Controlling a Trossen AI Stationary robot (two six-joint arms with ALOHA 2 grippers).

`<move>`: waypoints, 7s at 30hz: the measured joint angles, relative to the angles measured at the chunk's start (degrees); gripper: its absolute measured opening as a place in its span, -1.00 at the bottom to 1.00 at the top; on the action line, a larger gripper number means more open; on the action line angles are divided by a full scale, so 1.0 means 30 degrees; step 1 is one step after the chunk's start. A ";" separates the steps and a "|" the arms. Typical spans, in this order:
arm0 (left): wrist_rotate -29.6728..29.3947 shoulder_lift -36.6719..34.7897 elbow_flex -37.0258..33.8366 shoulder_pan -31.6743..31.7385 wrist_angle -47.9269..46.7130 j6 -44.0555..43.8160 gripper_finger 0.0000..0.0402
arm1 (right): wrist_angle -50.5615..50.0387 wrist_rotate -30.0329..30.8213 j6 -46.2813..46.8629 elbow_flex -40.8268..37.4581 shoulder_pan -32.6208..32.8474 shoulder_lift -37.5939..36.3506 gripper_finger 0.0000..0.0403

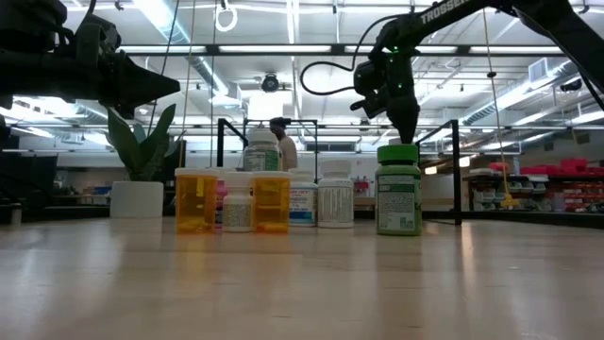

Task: Pick and place medicine bottles onto shelf by color
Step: Put the white violet medicine bottle on the shelf, then put the white yellow medicine bottle on the shelf

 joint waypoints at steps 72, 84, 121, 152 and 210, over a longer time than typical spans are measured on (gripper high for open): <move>-0.0001 0.0000 0.0000 0.0007 0.0007 0.0000 -0.84 | 0.5488 -0.0230 0.7319 -0.0015 0.7870 -0.2484 0.75; 0.0002 0.0000 0.0000 0.0000 0.0000 0.0000 -0.80 | 0.8355 -0.0275 0.8631 -0.0453 0.9518 -0.2419 0.75; 0.0005 0.0000 0.0000 0.0007 0.0003 0.0000 -0.81 | 0.9212 -0.0763 1.1415 -0.4326 1.4127 -0.2375 0.72; 0.0007 -0.0006 0.0000 0.0007 0.0000 0.0000 -0.86 | 1.4982 -0.1098 0.9789 -1.0193 1.2241 -0.2368 0.54; 0.0004 -0.0003 0.0001 0.0007 -0.0037 0.0000 -0.83 | 1.3922 -0.2934 0.4775 -0.2017 0.4912 0.0258 0.11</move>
